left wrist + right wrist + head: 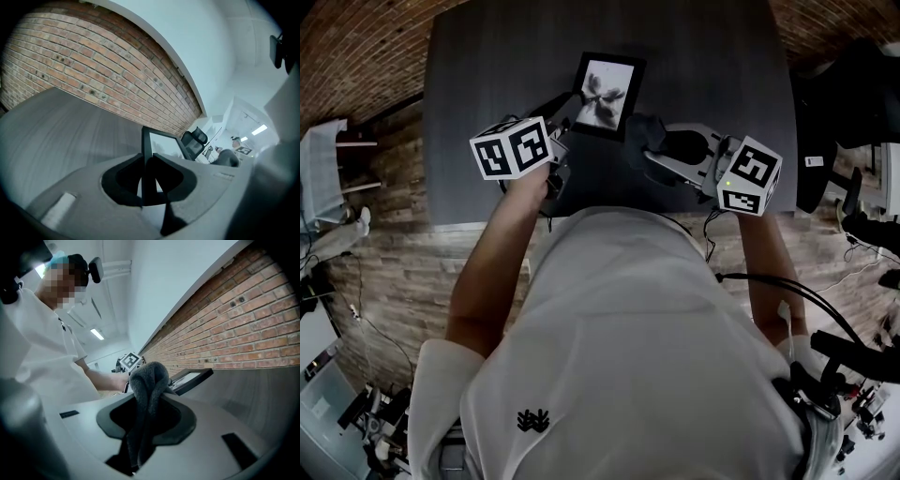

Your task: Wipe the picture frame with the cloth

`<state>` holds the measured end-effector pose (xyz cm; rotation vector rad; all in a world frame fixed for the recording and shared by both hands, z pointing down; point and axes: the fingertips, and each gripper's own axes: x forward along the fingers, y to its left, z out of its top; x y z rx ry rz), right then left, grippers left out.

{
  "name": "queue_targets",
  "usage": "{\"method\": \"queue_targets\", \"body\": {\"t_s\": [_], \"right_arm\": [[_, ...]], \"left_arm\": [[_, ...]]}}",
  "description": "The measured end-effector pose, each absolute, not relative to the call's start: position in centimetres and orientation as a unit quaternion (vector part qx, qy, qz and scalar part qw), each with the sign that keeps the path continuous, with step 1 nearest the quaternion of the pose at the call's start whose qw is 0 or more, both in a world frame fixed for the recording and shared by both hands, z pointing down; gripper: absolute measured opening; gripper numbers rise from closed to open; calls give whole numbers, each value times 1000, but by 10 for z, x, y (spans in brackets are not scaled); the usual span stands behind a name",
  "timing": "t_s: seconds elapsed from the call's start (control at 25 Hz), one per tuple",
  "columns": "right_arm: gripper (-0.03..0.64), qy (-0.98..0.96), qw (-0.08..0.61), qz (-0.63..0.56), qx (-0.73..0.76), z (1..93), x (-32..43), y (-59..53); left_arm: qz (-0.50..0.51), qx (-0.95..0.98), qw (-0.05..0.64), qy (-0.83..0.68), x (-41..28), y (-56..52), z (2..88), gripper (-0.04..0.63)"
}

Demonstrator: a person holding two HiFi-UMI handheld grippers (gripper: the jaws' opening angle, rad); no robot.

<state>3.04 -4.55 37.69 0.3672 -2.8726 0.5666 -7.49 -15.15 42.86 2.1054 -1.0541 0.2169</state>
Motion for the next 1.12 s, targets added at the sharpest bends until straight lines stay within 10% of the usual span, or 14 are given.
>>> {"method": "queue_targets", "body": {"t_s": [1.12], "right_arm": [[106,-955,138,192,177,427,-4,-57]], "left_arm": [[81,787,356,-497,-99,-166,432,77]]}}
